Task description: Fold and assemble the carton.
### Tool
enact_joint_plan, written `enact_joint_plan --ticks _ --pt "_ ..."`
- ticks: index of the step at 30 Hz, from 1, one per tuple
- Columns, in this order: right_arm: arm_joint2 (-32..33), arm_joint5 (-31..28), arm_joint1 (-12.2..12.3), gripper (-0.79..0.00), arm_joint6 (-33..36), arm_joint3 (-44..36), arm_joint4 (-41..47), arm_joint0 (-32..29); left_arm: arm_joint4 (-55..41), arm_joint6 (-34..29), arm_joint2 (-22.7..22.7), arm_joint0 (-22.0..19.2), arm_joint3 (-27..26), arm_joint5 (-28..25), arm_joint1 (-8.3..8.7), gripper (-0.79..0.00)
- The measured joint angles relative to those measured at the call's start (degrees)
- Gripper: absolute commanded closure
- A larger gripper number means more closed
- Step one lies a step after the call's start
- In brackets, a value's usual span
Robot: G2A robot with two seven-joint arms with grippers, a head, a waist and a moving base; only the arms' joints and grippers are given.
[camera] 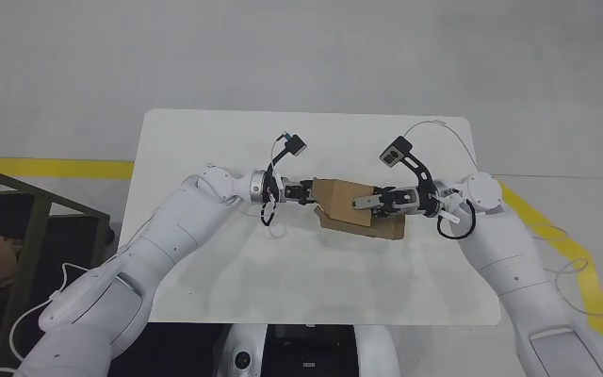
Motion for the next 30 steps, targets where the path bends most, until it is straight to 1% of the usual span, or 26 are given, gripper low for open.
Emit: enact_joint_plan --ticks 7,10,21,30 --pt "0.14 0.15 -0.08 0.0 0.15 -0.14 -0.02 -0.1 6.13 5.54 -1.53 1.47 -2.46 3.59 0.3 -0.785" --pt "0.21 0.23 -0.13 0.0 0.23 -0.13 0.09 -0.14 7.04 6.19 -2.24 2.0 -3.32 4.26 0.38 -0.785" --pt "0.96 0.02 -0.16 0.0 0.02 0.24 0.2 -0.18 6.19 4.1 -4.76 3.74 -4.55 4.46 0.65 -0.785" --pt "2.6 -1.17 0.05 0.0 -1.17 0.04 0.34 -1.04 4.72 2.64 -9.06 7.25 -4.59 4.15 2.04 -0.785"
